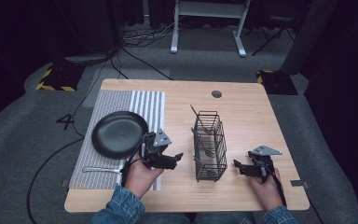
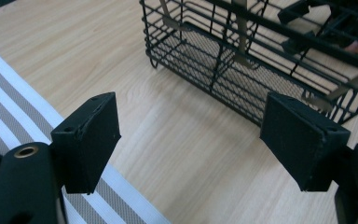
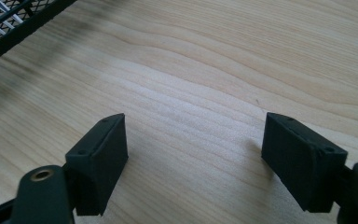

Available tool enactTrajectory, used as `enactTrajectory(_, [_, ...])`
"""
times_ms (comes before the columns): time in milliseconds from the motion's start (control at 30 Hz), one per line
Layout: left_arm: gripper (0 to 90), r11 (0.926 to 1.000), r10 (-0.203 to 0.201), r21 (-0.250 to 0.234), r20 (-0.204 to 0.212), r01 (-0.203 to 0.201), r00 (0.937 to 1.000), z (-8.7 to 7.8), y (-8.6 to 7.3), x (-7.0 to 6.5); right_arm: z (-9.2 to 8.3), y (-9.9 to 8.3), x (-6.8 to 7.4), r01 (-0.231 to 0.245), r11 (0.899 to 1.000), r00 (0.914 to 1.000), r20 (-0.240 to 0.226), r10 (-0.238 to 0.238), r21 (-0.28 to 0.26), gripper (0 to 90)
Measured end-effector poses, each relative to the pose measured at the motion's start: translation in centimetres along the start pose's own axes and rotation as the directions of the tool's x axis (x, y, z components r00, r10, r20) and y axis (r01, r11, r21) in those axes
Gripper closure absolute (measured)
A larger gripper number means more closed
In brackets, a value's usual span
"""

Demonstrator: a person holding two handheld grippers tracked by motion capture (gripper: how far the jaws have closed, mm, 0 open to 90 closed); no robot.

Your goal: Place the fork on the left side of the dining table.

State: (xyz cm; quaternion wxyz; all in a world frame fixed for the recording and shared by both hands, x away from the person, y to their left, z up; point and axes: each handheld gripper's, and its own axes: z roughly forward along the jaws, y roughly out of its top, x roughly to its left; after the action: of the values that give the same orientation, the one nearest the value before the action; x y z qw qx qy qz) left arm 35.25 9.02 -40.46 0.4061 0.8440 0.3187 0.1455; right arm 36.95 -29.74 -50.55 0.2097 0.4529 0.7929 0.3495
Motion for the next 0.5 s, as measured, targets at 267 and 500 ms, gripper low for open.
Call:
enactTrajectory(267, [22.2, 0.9992, 0.016, -0.035, -0.019, -0.017, 0.9997, 0.4, 2.5, 1.5, 0.0, 0.0, 0.0, 0.0, 1.0, 1.0, 0.0, 0.0, 0.0, 22.7])
enactTrajectory(500, [22.3, 0.9976, 0.013, -0.068, -0.001, -0.013, 0.9999, 0.4, 4.6, 2.4, 0.0, 0.0, 0.0, 0.0, 1.0, 1.0, 0.0, 0.0, 0.0, 22.7])
